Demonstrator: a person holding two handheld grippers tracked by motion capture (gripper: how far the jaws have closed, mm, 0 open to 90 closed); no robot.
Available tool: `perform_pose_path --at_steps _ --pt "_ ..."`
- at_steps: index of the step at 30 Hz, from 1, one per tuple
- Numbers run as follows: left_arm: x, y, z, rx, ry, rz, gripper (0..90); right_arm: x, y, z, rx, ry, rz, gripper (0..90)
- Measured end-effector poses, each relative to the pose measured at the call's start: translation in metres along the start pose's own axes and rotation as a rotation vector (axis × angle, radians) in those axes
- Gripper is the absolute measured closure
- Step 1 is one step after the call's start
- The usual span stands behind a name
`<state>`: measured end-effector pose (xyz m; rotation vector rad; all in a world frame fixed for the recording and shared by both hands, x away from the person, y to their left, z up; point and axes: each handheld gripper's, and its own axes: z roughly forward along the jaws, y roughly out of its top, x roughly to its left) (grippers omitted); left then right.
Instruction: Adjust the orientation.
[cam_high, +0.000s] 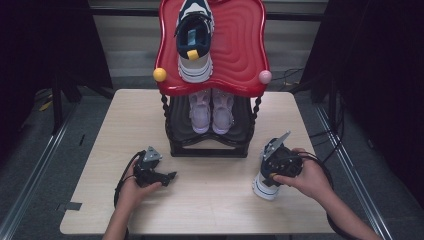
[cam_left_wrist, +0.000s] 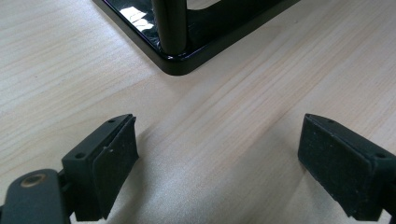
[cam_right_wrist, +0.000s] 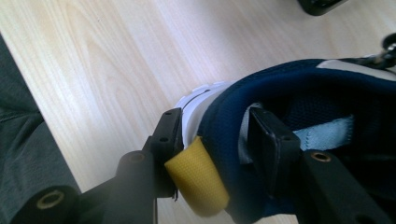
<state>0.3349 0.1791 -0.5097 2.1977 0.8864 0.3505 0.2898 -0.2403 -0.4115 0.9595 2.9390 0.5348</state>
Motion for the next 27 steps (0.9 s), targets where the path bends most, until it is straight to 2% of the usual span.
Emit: perform_pose_path --at_steps 1,2,3,4,5,7,8,12,13,14,15,16,19,20,23,24,26,27 --pt "0.000 0.000 0.000 0.000 0.000 0.000 11.3 -0.001 0.002 0.001 0.032 0.004 -0.009 55.8" --pt "0.000 0.000 0.000 0.000 0.000 0.000 11.3 -0.001 0.002 0.001 0.032 0.004 -0.009 55.8" --pt "0.000 0.000 0.000 0.000 0.000 0.000 11.3 -0.001 0.004 0.001 0.058 0.005 -0.012 55.7" --pt "0.000 0.000 0.000 0.000 0.000 0.000 11.3 -0.001 0.004 0.001 0.058 0.005 -0.012 55.7" --pt "0.000 0.000 0.000 0.000 0.000 0.000 11.3 -0.002 0.006 0.001 0.088 0.008 -0.031 55.7" --pt "0.000 0.000 0.000 0.000 0.000 0.000 11.3 -0.003 0.007 0.002 0.100 0.006 -0.034 55.9" --pt "0.000 0.000 0.000 0.000 0.000 0.000 11.3 -0.004 0.008 0.002 0.131 0.015 -0.040 56.2" --pt "0.000 0.000 0.000 0.000 -0.001 0.001 11.3 -0.003 0.010 0.004 0.158 0.027 -0.050 56.6" --pt "0.000 0.000 0.000 0.000 -0.002 0.002 11.3 -0.005 0.012 0.005 0.170 0.020 -0.091 56.6" --pt "0.000 0.000 0.000 -0.001 -0.002 0.002 11.2 -0.002 0.013 0.005 0.177 0.030 -0.070 56.6" --pt "0.000 0.000 0.000 -0.001 -0.002 0.002 11.2 -0.002 0.013 0.005 0.177 0.030 -0.070 56.6" --pt "0.000 0.000 0.000 -0.001 -0.002 0.003 11.2 -0.004 0.014 0.006 0.194 0.017 -0.096 56.5" --pt "0.000 0.000 0.000 -0.001 -0.004 0.004 11.2 -0.002 0.017 0.010 0.229 0.029 -0.090 56.7" --pt "0.001 0.000 0.000 -0.001 -0.004 0.005 11.2 -0.003 0.019 0.013 0.247 0.033 -0.108 56.7" --pt "0.001 0.000 0.000 -0.002 -0.004 0.005 11.2 -0.002 0.021 0.015 0.267 0.041 -0.105 57.0" --pt "0.001 0.000 0.000 -0.001 -0.004 0.005 11.2 -0.003 0.022 0.019 0.272 0.047 -0.119 57.5" --pt "0.001 0.000 0.000 -0.001 -0.004 0.005 11.2 -0.002 0.022 0.020 0.281 0.049 -0.108 58.2" --pt "0.000 0.000 0.000 -0.002 -0.004 0.005 11.2 -0.003 0.022 0.021 0.283 0.054 -0.122 58.8"
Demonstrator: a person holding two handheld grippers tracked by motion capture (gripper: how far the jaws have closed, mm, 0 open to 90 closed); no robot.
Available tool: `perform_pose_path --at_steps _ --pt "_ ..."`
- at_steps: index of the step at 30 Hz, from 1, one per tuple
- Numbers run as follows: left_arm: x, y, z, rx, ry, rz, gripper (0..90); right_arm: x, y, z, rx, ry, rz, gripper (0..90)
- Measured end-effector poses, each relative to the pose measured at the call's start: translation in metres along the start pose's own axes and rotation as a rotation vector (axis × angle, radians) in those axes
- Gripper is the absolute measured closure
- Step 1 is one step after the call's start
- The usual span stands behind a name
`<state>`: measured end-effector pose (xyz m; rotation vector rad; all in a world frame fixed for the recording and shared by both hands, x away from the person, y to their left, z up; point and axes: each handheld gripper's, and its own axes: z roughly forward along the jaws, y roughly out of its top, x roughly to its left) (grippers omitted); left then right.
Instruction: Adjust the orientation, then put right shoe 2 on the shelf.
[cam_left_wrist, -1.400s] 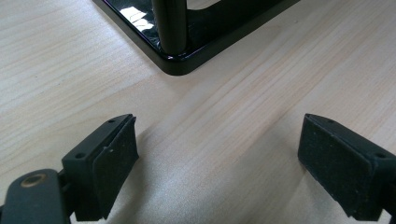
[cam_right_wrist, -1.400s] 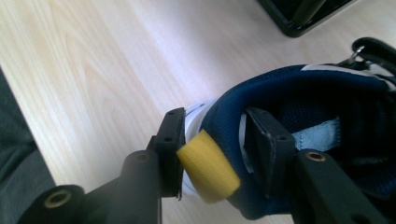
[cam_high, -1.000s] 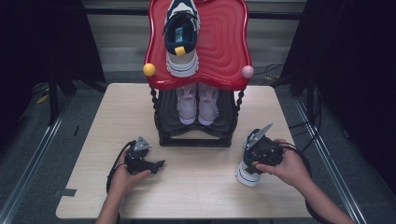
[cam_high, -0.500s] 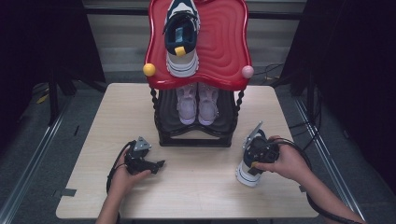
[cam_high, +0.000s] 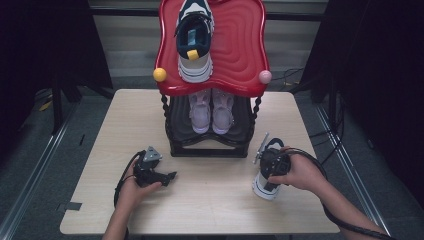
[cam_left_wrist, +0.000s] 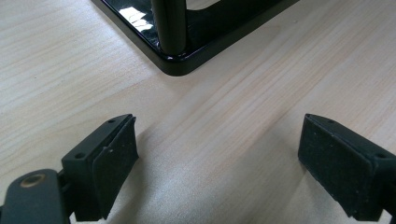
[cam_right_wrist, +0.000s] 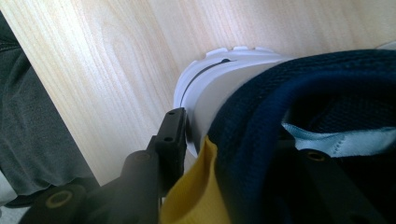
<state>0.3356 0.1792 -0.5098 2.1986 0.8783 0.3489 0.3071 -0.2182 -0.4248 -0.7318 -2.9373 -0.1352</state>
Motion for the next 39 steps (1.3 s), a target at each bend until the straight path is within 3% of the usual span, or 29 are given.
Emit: perform_pose_path --at_steps 13,16,21,22,28,39 --pt "0.0000 0.0000 0.0000 0.000 0.000 0.000 11.2 0.0004 0.0042 0.0031 0.007 0.044 0.018 63.4" --pt "0.0001 0.0000 0.0000 0.000 0.000 0.000 11.2 -0.0009 0.0047 0.0041 0.018 0.034 -0.003 63.5" --pt "0.0000 0.0000 0.0000 0.000 0.000 0.000 11.2 -0.0006 0.0056 0.0043 0.028 0.045 0.011 63.9" --pt "0.0000 0.0000 0.0000 0.000 0.000 0.000 11.2 -0.0020 0.0053 0.0055 0.024 0.044 -0.010 63.9" --pt "0.0000 0.0000 0.0000 0.000 0.000 0.000 11.2 0.0007 0.0066 0.0056 0.035 0.060 0.020 64.4" --pt "0.0000 0.0000 0.0000 0.000 0.000 0.000 11.1 0.0012 0.0078 0.0065 0.050 0.053 0.006 66.8"
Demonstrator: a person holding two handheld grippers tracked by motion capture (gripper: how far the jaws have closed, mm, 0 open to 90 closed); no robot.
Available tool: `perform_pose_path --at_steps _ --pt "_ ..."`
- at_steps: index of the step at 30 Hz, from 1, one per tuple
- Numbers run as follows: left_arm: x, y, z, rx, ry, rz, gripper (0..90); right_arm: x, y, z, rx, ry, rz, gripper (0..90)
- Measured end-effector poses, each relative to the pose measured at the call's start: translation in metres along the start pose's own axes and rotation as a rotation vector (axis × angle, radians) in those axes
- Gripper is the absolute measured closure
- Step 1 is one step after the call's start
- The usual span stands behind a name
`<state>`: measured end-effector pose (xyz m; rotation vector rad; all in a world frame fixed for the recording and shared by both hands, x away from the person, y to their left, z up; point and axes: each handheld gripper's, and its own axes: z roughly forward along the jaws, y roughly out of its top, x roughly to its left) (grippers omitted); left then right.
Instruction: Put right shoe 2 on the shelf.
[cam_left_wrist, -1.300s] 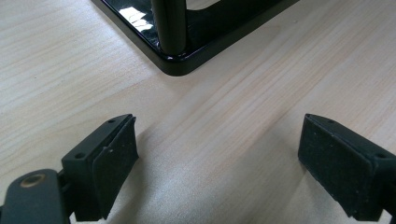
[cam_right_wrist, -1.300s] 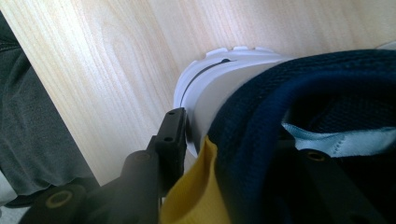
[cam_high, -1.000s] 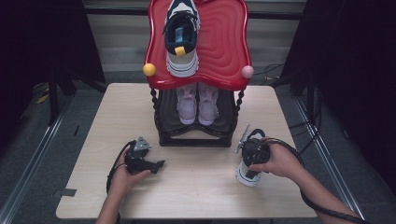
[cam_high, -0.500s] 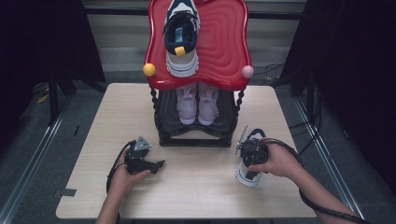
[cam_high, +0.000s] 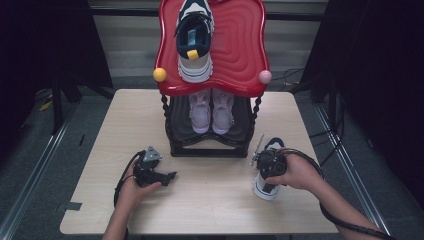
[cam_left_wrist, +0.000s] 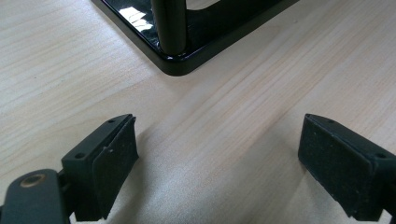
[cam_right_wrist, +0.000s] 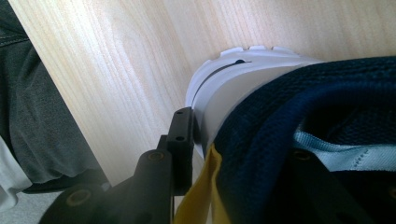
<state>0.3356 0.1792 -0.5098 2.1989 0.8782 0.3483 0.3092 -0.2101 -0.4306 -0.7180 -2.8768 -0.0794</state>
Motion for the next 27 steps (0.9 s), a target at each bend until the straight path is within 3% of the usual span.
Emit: perform_pose_path --at_steps 8,12,15,17,23,26,27 --pt "0.000 0.000 0.000 0.000 0.000 0.001 11.2 -0.001 0.000 0.001 -0.003 -0.001 -0.032 69.6" --pt "0.000 0.000 0.000 0.000 0.000 0.000 11.2 0.002 -0.001 0.000 0.004 0.007 -0.008 72.6" --pt "0.000 0.000 0.000 0.000 0.000 0.000 11.2 0.002 -0.001 0.001 0.002 -0.011 -0.059 74.0" --pt "0.000 0.000 0.000 0.000 0.000 0.000 11.2 0.002 -0.001 0.000 0.006 -0.011 -0.060 74.2" --pt "0.000 0.000 0.000 0.000 0.000 0.001 11.2 0.004 -0.003 -0.011 -0.001 -0.003 -0.041 74.4" --pt "0.000 0.000 0.000 0.000 0.000 0.000 11.2 0.004 -0.003 -0.014 -0.004 -0.008 -0.048 74.5" --pt "0.000 0.000 0.000 0.000 0.000 0.000 11.2 0.003 -0.004 -0.017 -0.010 -0.013 -0.070 74.4"
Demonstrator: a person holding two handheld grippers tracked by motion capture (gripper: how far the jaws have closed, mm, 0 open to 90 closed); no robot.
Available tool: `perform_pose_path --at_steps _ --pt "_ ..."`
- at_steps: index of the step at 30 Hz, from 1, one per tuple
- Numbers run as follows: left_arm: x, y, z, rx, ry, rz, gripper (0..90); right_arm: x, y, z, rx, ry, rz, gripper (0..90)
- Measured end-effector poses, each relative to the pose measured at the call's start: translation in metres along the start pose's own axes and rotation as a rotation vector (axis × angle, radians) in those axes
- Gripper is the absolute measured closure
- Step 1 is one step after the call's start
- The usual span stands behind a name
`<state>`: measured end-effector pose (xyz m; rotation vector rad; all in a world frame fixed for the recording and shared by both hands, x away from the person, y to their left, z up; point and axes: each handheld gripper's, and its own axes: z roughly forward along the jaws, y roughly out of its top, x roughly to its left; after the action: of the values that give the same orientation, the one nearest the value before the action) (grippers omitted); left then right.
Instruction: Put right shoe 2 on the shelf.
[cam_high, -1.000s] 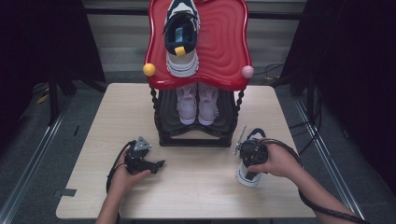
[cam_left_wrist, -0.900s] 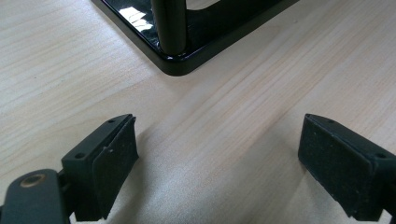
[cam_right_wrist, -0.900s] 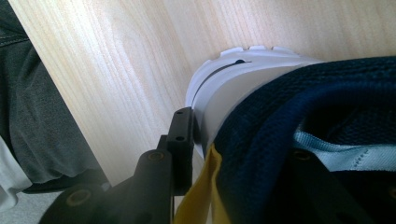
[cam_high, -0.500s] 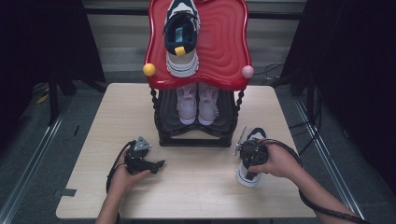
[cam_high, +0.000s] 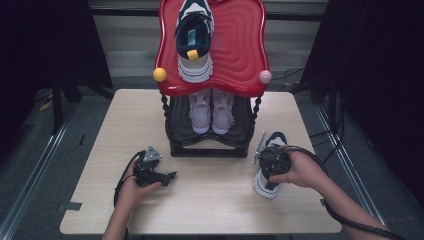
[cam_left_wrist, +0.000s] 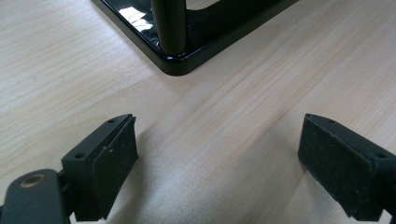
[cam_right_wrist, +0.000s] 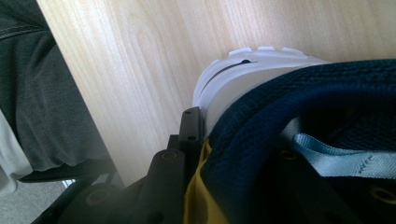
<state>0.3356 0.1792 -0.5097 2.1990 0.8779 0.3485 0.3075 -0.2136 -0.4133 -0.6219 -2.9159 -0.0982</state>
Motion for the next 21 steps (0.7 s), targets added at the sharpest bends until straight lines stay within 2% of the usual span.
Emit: perform_pose_path --at_steps 3,4,5,7,8,11,15,16,17,19,20,21 --pt "0.000 0.000 0.000 0.000 0.000 0.000 11.2 0.001 -0.001 -0.004 0.001 0.002 0.013 74.4" --pt "0.000 0.000 0.000 0.000 0.000 0.000 11.2 0.000 -0.001 -0.006 -0.004 -0.001 -0.012 74.4" --pt "0.000 0.000 0.000 0.000 0.000 0.000 11.1 0.002 -0.002 -0.009 0.001 -0.002 0.002 74.4" --pt "0.000 0.000 0.000 0.000 0.000 0.001 11.1 0.002 -0.002 -0.014 -0.001 -0.004 -0.014 74.4" --pt "0.000 0.000 0.000 0.000 0.000 0.000 11.2 0.003 -0.003 -0.017 -0.003 -0.002 -0.004 74.4" --pt "0.000 0.000 0.000 0.000 0.000 0.001 11.1 0.004 -0.004 -0.025 -0.003 -0.004 -0.025 74.4" --pt "0.000 0.000 0.000 0.000 0.000 0.001 11.2 0.006 -0.004 -0.031 0.008 -0.006 -0.029 74.4" --pt "0.000 0.000 0.000 0.000 0.000 0.000 11.1 0.005 -0.004 -0.032 -0.001 -0.010 -0.048 74.4" --pt "0.000 0.000 0.000 0.000 0.000 0.000 11.1 0.007 -0.004 -0.034 0.017 -0.014 -0.029 74.4" --pt "0.000 0.000 0.000 0.000 0.000 0.000 11.1 0.009 -0.003 -0.039 0.025 -0.018 -0.021 74.4" --pt "0.000 0.000 0.000 0.000 0.000 0.001 11.1 0.007 -0.003 -0.040 0.012 -0.019 -0.044 74.4" --pt "0.000 0.000 0.000 0.000 0.000 0.000 11.1 0.008 -0.003 -0.042 0.006 -0.018 -0.043 74.4"
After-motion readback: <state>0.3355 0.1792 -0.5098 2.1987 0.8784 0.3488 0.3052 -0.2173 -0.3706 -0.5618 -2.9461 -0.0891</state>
